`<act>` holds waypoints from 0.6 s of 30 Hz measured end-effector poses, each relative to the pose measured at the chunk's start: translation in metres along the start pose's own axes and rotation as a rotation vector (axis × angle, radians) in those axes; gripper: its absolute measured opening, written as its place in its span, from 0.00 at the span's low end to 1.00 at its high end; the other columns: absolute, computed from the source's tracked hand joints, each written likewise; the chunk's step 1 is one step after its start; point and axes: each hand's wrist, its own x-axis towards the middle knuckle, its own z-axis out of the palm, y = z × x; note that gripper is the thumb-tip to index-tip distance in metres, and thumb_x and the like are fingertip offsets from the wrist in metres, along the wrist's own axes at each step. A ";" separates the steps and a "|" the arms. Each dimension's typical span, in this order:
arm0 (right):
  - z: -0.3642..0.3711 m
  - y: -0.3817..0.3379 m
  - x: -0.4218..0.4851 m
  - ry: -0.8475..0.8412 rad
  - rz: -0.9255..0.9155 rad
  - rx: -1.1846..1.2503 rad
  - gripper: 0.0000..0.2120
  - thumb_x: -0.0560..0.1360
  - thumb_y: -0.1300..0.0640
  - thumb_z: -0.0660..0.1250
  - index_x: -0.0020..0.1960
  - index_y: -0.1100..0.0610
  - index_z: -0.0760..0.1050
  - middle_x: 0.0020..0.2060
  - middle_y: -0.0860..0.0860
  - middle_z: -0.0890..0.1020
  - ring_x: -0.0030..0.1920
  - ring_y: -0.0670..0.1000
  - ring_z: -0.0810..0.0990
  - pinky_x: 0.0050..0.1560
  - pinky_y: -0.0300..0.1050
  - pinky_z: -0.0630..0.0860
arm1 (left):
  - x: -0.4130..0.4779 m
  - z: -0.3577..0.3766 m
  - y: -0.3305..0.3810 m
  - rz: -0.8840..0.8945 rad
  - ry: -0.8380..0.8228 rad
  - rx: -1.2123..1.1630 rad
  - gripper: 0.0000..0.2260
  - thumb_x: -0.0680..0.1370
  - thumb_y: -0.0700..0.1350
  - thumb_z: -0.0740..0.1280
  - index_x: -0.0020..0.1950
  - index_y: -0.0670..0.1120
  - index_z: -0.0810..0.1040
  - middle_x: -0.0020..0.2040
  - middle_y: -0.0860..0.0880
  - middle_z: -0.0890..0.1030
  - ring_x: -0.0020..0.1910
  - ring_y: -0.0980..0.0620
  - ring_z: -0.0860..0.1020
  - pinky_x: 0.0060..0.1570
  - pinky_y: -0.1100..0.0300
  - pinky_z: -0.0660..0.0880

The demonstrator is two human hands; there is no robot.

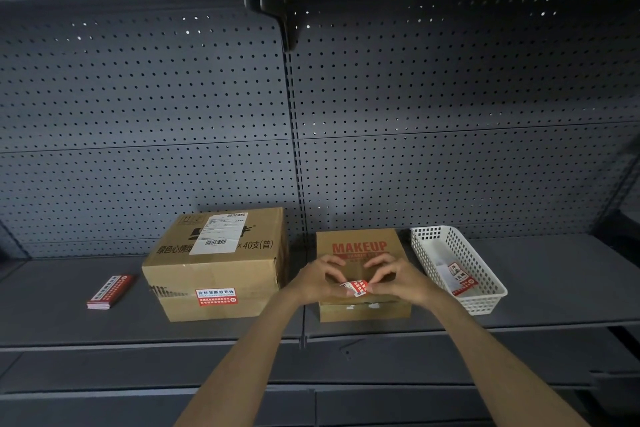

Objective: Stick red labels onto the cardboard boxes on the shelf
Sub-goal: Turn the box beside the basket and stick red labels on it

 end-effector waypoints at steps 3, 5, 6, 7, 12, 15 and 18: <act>-0.001 0.000 -0.001 0.006 0.003 0.009 0.04 0.71 0.54 0.78 0.42 0.53 0.86 0.61 0.38 0.77 0.62 0.32 0.69 0.57 0.33 0.60 | -0.001 -0.002 0.002 -0.017 0.000 -0.044 0.11 0.67 0.53 0.80 0.46 0.52 0.87 0.67 0.61 0.73 0.71 0.58 0.64 0.75 0.46 0.56; -0.001 -0.002 -0.001 0.001 0.009 0.011 0.04 0.72 0.54 0.77 0.43 0.53 0.86 0.61 0.38 0.77 0.61 0.32 0.69 0.59 0.36 0.60 | -0.003 -0.005 0.003 -0.009 0.008 -0.050 0.12 0.68 0.51 0.80 0.49 0.51 0.87 0.68 0.59 0.75 0.72 0.58 0.64 0.75 0.47 0.55; -0.001 -0.002 -0.001 -0.002 0.013 0.018 0.03 0.73 0.54 0.76 0.43 0.53 0.86 0.60 0.38 0.78 0.61 0.33 0.70 0.60 0.38 0.60 | -0.003 -0.005 0.003 -0.004 0.021 -0.051 0.12 0.68 0.50 0.80 0.50 0.51 0.87 0.68 0.58 0.76 0.72 0.58 0.65 0.75 0.47 0.56; -0.001 -0.003 -0.001 -0.001 0.017 0.029 0.04 0.74 0.54 0.74 0.44 0.53 0.86 0.60 0.38 0.78 0.62 0.34 0.70 0.62 0.40 0.61 | -0.004 -0.006 0.004 -0.004 0.036 -0.052 0.12 0.68 0.51 0.80 0.50 0.51 0.87 0.67 0.57 0.77 0.72 0.57 0.65 0.75 0.46 0.57; -0.001 -0.003 -0.001 0.040 0.040 0.092 0.07 0.78 0.55 0.69 0.45 0.52 0.86 0.59 0.40 0.80 0.61 0.39 0.74 0.63 0.43 0.62 | -0.003 -0.003 0.006 -0.034 0.095 -0.033 0.16 0.67 0.58 0.79 0.52 0.53 0.87 0.65 0.57 0.80 0.71 0.54 0.70 0.73 0.39 0.61; 0.000 -0.004 -0.001 0.052 0.057 0.106 0.07 0.78 0.55 0.69 0.46 0.53 0.86 0.58 0.40 0.80 0.60 0.38 0.74 0.59 0.40 0.63 | -0.002 -0.002 0.009 -0.049 0.115 -0.024 0.18 0.68 0.57 0.78 0.54 0.50 0.86 0.65 0.54 0.80 0.68 0.55 0.73 0.72 0.45 0.66; 0.001 -0.007 -0.003 0.062 0.067 0.133 0.08 0.78 0.55 0.69 0.45 0.54 0.86 0.55 0.43 0.81 0.57 0.40 0.76 0.55 0.35 0.65 | -0.002 0.000 0.009 -0.050 0.140 -0.029 0.18 0.69 0.55 0.79 0.55 0.48 0.86 0.64 0.52 0.81 0.67 0.56 0.74 0.71 0.50 0.68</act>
